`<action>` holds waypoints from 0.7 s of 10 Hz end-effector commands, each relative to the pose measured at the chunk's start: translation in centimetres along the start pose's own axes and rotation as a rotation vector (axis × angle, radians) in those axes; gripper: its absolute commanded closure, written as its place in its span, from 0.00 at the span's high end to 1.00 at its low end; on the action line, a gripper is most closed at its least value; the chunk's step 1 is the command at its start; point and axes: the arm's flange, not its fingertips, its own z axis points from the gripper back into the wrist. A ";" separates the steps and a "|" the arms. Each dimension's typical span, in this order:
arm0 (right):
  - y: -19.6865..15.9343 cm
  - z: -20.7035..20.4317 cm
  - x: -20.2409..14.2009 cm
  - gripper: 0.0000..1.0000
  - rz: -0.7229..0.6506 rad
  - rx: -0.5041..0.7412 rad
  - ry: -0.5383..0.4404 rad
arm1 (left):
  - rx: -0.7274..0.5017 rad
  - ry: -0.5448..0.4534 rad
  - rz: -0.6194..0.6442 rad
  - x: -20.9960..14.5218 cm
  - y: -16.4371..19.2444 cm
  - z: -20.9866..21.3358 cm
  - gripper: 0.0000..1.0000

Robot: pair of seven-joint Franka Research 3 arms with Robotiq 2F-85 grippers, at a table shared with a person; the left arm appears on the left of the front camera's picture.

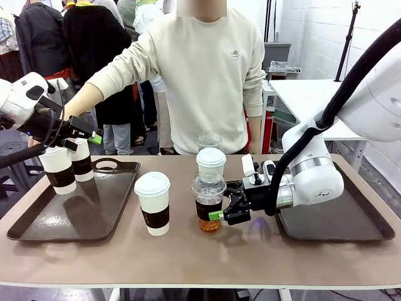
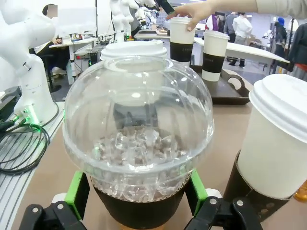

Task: Distribute the coffee onto the tray.
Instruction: Pick up one iced Americano and place it on the right Handle tray.

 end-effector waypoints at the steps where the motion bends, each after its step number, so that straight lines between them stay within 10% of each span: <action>1: -0.7 -0.7 0.1 1.00 -0.023 -0.003 0.003 | 0.000 -0.005 0.008 0.0 0.1 0.0 1.00; 4: -0.7 -0.9 0.1 1.00 -0.029 0.003 -0.010 | 0.000 -0.005 0.008 0.0 0.1 0.0 1.00; 6: -0.7 -0.9 0.1 0.64 -0.038 0.002 -0.023 | 0.000 -0.005 0.008 0.0 0.1 0.0 1.00; 7: -0.7 -0.8 0.2 0.64 -0.047 -0.001 -0.010 | 0.000 -0.005 0.008 0.0 0.1 0.0 1.00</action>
